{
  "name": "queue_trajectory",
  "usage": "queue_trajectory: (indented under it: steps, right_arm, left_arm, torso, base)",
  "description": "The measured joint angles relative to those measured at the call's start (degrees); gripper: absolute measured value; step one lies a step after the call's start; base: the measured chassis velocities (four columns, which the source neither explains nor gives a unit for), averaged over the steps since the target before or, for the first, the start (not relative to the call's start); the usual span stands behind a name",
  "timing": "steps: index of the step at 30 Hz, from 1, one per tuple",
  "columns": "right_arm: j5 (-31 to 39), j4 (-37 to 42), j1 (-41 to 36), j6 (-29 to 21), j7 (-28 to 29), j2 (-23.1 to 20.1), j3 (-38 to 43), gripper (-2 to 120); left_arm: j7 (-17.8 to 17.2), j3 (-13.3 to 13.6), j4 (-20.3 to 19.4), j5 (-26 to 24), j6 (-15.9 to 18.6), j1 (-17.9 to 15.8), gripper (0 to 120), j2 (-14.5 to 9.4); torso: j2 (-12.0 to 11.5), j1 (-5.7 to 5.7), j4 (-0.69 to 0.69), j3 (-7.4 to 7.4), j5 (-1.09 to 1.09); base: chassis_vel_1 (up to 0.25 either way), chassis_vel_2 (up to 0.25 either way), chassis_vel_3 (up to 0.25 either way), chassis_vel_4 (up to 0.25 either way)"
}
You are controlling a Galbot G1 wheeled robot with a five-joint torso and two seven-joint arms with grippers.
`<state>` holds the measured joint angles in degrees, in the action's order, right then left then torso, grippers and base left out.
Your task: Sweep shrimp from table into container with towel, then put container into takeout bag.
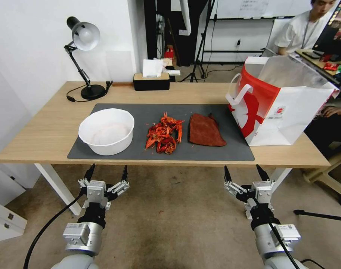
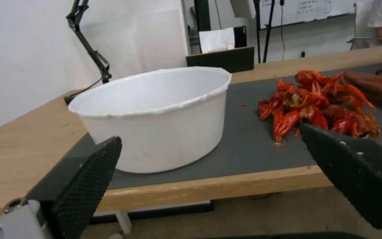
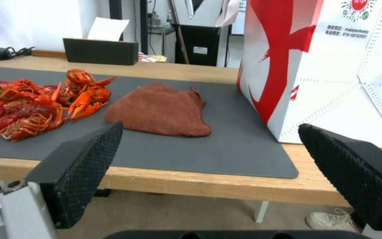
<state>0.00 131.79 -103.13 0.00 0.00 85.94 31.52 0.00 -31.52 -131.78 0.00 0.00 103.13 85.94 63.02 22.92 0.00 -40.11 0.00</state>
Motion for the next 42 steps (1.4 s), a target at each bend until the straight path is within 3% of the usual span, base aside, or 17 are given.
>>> queue_trajectory:
  steps: [19,22,25,32,42]
  right_arm:
    - [0.81,0.00,0.04,-0.09,-0.18,-0.22,0.22,100]
    - [3.86,-0.02,0.22,-1.44,-0.98,-1.19,1.57,100]
    - [10.22,-0.32,0.63,-5.00,-2.71,-3.09,4.19,100]
    - [21.92,-0.95,1.44,-11.34,-5.83,-6.73,9.15,100]
    - [28.11,-2.07,4.91,-11.70,-7.54,-9.00,11.38,100]
  left_arm:
    - [-0.44,0.37,0.02,-0.32,0.33,-0.58,100,-0.07]
    - [-3.24,2.64,0.29,-2.37,2.91,-3.50,100,-0.62]
    - [-8.73,7.68,1.51,-6.97,8.07,-10.17,100,-2.03]
    - [-9.08,7.99,2.25,-8.02,8.63,-10.38,100,-3.25]
    - [-8.88,7.41,1.63,-8.01,7.45,-8.80,100,-3.99]
  torso:
    - [0.00,0.00,0.00,0.00,0.01]
    - [0.00,-0.01,0.03,0.00,0.01]
    - [0.00,0.01,-0.07,0.00,0.00]
    - [0.00,0.01,0.01,0.00,0.00]
    - [0.00,0.01,-0.01,0.00,0.00]
  base:
    - [0.000,0.000,0.000,0.000]
    - [0.000,0.000,0.000,0.000]
    - [0.000,0.000,0.000,0.000]
    - [0.000,0.000,0.000,0.000]
    - [0.000,0.000,0.000,0.000]
